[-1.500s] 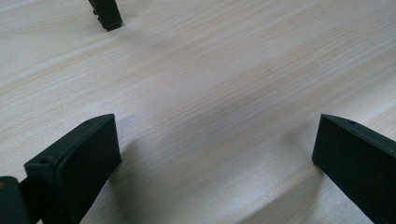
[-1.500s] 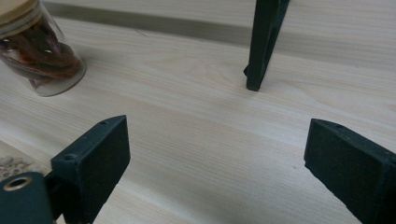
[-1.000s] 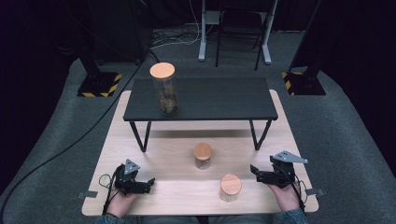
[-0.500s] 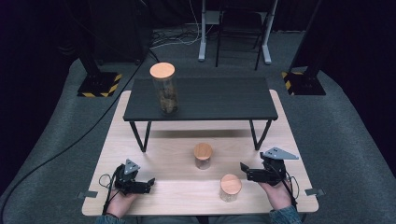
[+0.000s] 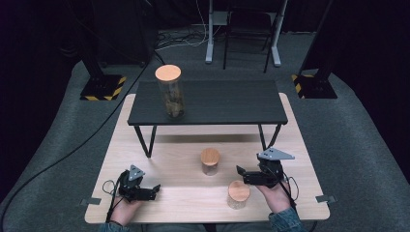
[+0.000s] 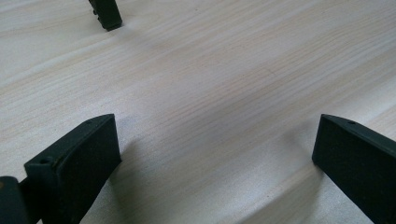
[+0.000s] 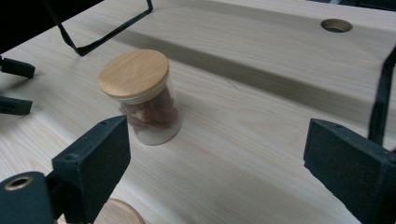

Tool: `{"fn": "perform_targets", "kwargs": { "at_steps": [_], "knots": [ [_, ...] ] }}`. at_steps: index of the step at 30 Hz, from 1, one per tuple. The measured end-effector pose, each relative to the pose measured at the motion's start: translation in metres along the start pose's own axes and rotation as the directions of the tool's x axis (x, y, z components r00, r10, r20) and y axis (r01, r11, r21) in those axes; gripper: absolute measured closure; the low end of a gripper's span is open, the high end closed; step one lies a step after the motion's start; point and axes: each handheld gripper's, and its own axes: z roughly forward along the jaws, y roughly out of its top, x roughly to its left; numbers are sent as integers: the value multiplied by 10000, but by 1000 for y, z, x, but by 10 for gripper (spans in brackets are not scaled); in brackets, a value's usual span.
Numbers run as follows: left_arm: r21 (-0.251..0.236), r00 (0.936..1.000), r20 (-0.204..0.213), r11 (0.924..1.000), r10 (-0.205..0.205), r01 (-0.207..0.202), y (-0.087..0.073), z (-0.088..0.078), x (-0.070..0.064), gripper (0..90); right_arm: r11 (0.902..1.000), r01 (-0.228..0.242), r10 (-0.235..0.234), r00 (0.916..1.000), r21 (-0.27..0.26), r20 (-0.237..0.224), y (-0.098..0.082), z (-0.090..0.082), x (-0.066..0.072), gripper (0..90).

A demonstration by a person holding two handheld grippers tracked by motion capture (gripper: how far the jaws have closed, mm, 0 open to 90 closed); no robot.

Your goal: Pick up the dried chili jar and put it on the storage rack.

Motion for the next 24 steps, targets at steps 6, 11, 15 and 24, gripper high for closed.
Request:
{"fn": "perform_targets", "kwargs": {
  "at_steps": [6, 11, 15, 24],
  "knots": [
    [-13, 10000, 6, 10000, 0, 0, 0, 0, 0, 6, 9995, 276, -271, 9992, 142, -307, 7, 11, 8, 64],
    [0, 10000, -1, 10000, 4, -4, 0, 0, 0, 6, 9985, 538, -529, 9970, 139, -564, 12, 21, 14, 63],
    [-5, 10000, 5, 10000, 0, 0, 0, 0, 0, 5, 9965, 818, -802, 9941, 184, -725, 16, 28, 18, 62],
    [-7, 10000, 5, 10000, 0, 0, 0, 0, 0, 6, 9907, 1306, -1250, 9849, 395, -1197, 25, 51, 28, 61]
  ]
}}
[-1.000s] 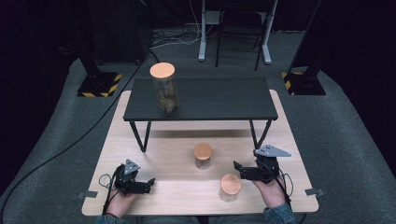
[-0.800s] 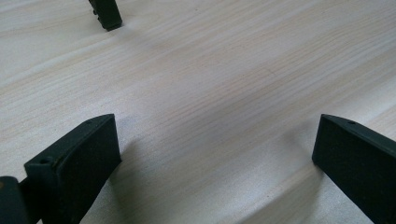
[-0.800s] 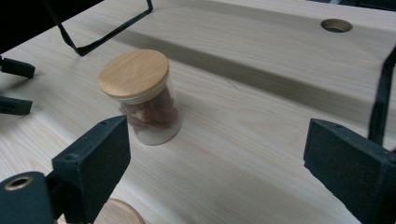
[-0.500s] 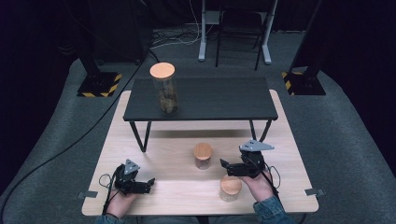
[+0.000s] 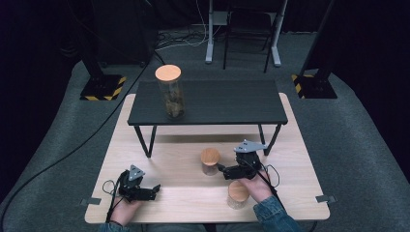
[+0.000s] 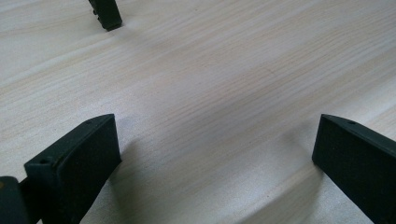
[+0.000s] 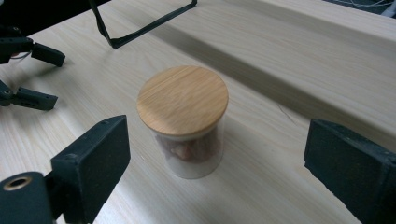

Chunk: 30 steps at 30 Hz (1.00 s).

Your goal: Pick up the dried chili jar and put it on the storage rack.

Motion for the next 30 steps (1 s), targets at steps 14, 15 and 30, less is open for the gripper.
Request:
{"fn": "perform_targets", "kwargs": {
  "at_steps": [14, 15, 30],
  "knots": [
    [0, 10000, -1, 10000, 1, -1, 0, 0, 0, 5, 9980, 577, -572, 9981, 266, -208, 14, 22, 2, 68],
    [3, 10000, 0, 10000, 1, -1, 0, 0, 0, 5, 9974, 645, -639, 9978, 305, -199, 15, 24, 2, 70],
    [1, 10000, 1, 10000, 2, -2, 0, 0, 0, 6, 9853, 1496, -1431, 9865, 828, -797, 20, 49, 4, 66]
  ]
}}
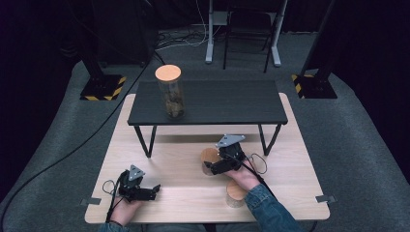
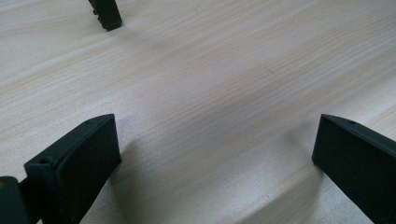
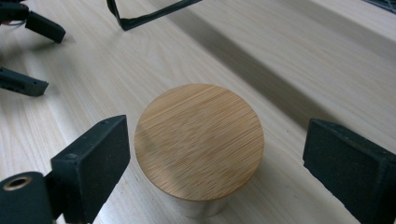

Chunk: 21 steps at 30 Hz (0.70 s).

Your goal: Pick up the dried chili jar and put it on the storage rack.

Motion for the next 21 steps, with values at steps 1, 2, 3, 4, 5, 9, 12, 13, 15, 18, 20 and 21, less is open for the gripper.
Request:
{"fn": "perform_targets", "kwargs": {
  "at_steps": [1, 2, 3, 4, 5, 9, 12, 13, 15, 18, 20, 21],
  "knots": [
    [1, 10000, 1, 10000, 0, 0, 0, 0, 0, 6, 10000, 0, 0, 10000, 0, 0, 0, 0, 0, 66],
    [1, 10000, -1, 10000, 1, -1, 0, 0, 0, 5, 10000, 41, -41, 10000, 39, -51, 0, 1, 0, 65],
    [1, 10000, 0, 10000, 0, 0, 0, 0, 0, 6, 9999, 74, -73, 9999, 90, -99, -1, 3, 0, 66],
    [8, 10000, -5, 10000, 1, -1, 0, 0, 0, 5, 9998, 109, -108, 9999, 173, -106, -1, 4, 0, 67],
    [-1, 10000, -1, 10000, -1, 1, 0, 0, 0, 6, 9996, 139, -135, 9998, 262, -122, -2, 6, -1, 67],
    [6, 10000, -4, 10000, 0, 0, 0, 0, 0, 5, 9988, 221, -208, 9994, 438, -293, -3, 12, -1, 73],
    [5, 10000, -5, 10000, 1, -1, 0, 0, 0, 5, 9979, 361, -342, 9987, 544, -365, -4, 17, -1, 86],
    [4, 10000, -4, 10000, -1, 1, 0, 0, 0, 5, 9975, 351, -327, 9987, 611, -387, -5, 18, -1, 92],
    [0, 10000, -1, 10000, 0, 0, 0, 0, 0, 5, 9971, 345, -320, 9988, 679, -376, -5, 20, -2, 98],
    [6, 10000, -4, 10000, 1, -1, 0, 0, 0, 5, 9972, 267, -235, 9987, 699, -454, -7, 22, -3, 128],
    [8, 10000, -5, 10000, 1, -1, 0, 0, 0, 5, 9973, 220, -181, 9982, 704, -567, -8, 24, -4, 154],
    [-1, 10000, -1, 10000, -1, 1, 0, 0, 0, 6, 9974, 170, -126, 9980, 702, -620, -9, 24, -4, 173]
  ]
}}
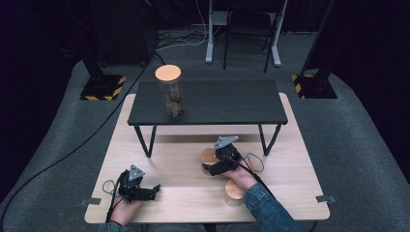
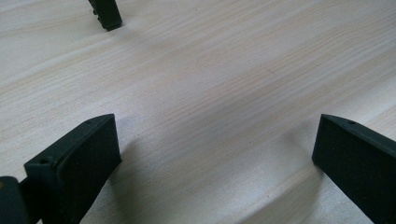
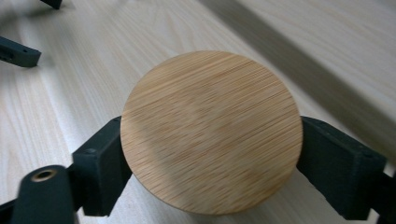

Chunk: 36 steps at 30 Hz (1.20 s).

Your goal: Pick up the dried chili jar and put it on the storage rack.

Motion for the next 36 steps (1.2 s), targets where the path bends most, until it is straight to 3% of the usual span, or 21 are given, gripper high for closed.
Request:
{"fn": "perform_targets", "kwargs": {
  "at_steps": [2, 7, 17, 22, 36],
  "knots": [
    [6, 10000, -4, 10000, 1, -1, 0, 0, 0, 5, 10000, 27, -28, 9998, -31, -185, -2, 1, 0, 238],
    [6, 10000, -3, 10000, 2, -2, 0, 0, 0, 6, 9998, 222, -222, 9997, -13, -69, -2, 0, 2, 249],
    [3, 10000, 1, 10000, -2, 2, 0, 0, 0, 6, 9998, 171, -172, 9998, 80, 101, -3, -3, 4, 249],
    [1, 10000, 0, 10000, -3, 3, 0, 0, 0, 5, 9998, -146, 149, 9997, -132, 193, -5, -9, 2, 249],
    [0, 10000, 1, 10000, -3, 3, 0, 0, 0, 5, 9973, -489, 514, 9976, -544, 459, -4, -33, -1, 249]
  ]
}}
